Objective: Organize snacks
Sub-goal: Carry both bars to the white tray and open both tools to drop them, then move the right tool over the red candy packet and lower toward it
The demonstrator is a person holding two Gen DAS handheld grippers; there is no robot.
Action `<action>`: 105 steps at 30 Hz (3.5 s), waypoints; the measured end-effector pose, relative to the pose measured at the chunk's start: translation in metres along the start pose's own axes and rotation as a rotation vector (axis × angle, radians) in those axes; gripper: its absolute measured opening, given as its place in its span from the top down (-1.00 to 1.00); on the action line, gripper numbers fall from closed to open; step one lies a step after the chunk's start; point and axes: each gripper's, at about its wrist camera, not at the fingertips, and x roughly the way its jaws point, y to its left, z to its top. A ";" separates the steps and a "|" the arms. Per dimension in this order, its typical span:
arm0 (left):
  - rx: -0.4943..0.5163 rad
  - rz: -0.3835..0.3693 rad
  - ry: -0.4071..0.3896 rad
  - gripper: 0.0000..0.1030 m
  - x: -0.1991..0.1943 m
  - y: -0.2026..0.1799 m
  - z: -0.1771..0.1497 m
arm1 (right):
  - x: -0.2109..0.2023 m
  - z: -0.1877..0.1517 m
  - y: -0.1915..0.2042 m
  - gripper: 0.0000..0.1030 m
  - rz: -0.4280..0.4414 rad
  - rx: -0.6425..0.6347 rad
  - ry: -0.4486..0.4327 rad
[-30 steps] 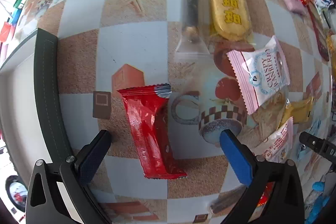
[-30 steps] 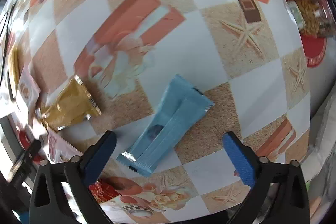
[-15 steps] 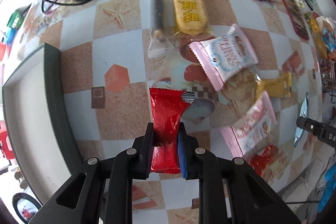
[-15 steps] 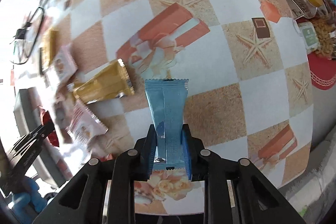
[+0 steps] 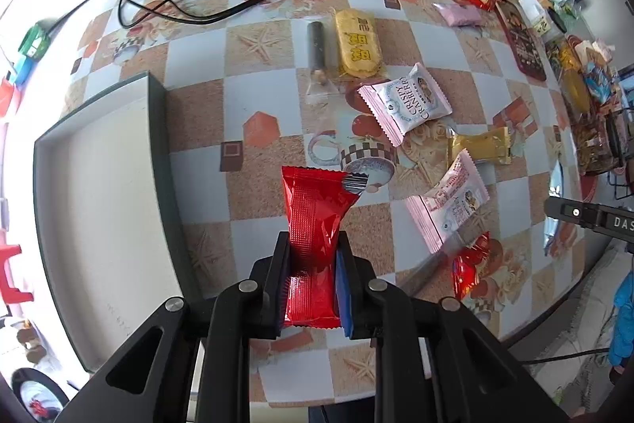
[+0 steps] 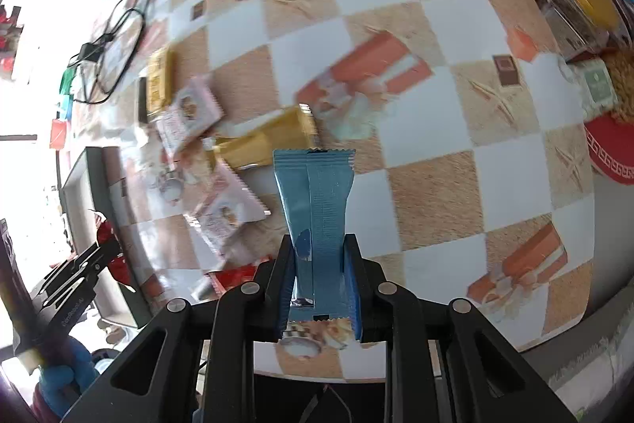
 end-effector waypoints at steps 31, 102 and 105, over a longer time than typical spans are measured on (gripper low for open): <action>-0.315 0.085 -0.042 0.56 -0.027 0.172 -0.072 | 0.083 -0.036 0.273 0.53 0.075 -0.597 0.155; 0.260 0.084 0.101 -0.61 0.023 0.000 -0.053 | 0.092 -0.033 0.016 -1.00 -0.163 -0.048 0.197; 0.280 0.089 0.112 -0.61 0.027 -0.005 -0.058 | 0.097 -0.042 0.016 -1.00 -0.121 -0.021 0.210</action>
